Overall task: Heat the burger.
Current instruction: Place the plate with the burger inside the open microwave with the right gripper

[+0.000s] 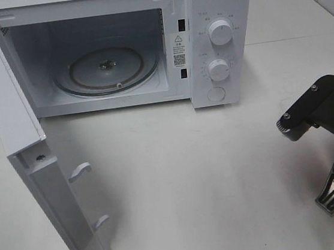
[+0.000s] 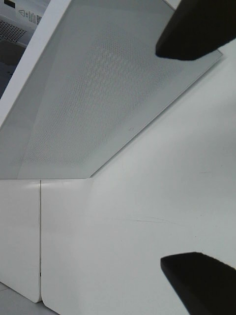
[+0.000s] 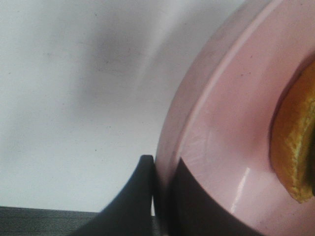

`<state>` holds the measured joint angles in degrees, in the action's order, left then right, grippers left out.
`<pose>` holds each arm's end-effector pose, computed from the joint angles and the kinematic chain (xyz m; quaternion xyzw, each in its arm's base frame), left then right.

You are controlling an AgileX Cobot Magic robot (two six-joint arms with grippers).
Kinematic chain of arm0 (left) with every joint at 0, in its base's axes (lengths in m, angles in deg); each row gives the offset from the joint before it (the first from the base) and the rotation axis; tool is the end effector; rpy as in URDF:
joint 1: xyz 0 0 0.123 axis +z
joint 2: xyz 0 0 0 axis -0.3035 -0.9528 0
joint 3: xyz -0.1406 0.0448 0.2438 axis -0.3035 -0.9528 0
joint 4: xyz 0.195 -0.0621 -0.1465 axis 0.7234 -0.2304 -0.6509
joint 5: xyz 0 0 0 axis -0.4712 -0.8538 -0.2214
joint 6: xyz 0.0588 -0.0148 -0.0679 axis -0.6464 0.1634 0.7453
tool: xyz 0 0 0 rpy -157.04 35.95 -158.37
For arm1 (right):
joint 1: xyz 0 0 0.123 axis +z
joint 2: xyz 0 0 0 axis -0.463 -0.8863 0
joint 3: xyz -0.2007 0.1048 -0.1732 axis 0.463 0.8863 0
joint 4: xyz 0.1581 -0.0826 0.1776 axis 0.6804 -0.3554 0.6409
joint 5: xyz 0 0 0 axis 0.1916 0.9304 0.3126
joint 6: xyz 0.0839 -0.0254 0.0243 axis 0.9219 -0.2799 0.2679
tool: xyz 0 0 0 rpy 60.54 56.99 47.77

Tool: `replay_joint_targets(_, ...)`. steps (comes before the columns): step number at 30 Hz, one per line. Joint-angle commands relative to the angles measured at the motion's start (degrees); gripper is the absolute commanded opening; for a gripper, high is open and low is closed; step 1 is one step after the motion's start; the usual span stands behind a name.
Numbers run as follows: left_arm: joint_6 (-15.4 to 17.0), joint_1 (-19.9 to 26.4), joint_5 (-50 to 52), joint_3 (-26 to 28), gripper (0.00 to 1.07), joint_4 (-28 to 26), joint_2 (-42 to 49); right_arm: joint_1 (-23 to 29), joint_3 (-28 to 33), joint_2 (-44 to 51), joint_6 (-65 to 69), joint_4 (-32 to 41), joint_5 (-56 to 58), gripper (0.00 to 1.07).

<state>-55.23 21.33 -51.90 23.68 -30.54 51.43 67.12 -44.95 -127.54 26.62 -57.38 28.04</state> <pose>-0.0063 -0.0189 0.2825 0.0330 0.8386 -0.0657 0.5398 0.1778 0.0942 0.1727 -0.2014 0.9523 -0.2094 0.0931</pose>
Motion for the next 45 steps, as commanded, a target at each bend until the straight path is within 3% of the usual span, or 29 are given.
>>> replay_joint_targets(1,0.0,0.0,0.5,-0.4,0.98,0.1,1.0,2.7,0.1,0.3,-0.3,-2.9,2.5,0.0)
replay_joint_targets(16,0.0,0.0,0.5,-0.4,0.98,0.1,1.0,13.7,0.1,0.3,-2.2,-2.9,2.5,0.0)
replay_joint_targets(31,0.0,0.0,0.5,-0.4,0.98,0.1,1.0,28.9,0.1,0.3,-4.5,-5.4,4.0,0.0)
replay_joint_targets(45,0.0,0.0,0.5,-0.4,0.98,0.1,1.0,36.1,0.1,0.3,-10.7,-8.0,3.3,0.0)
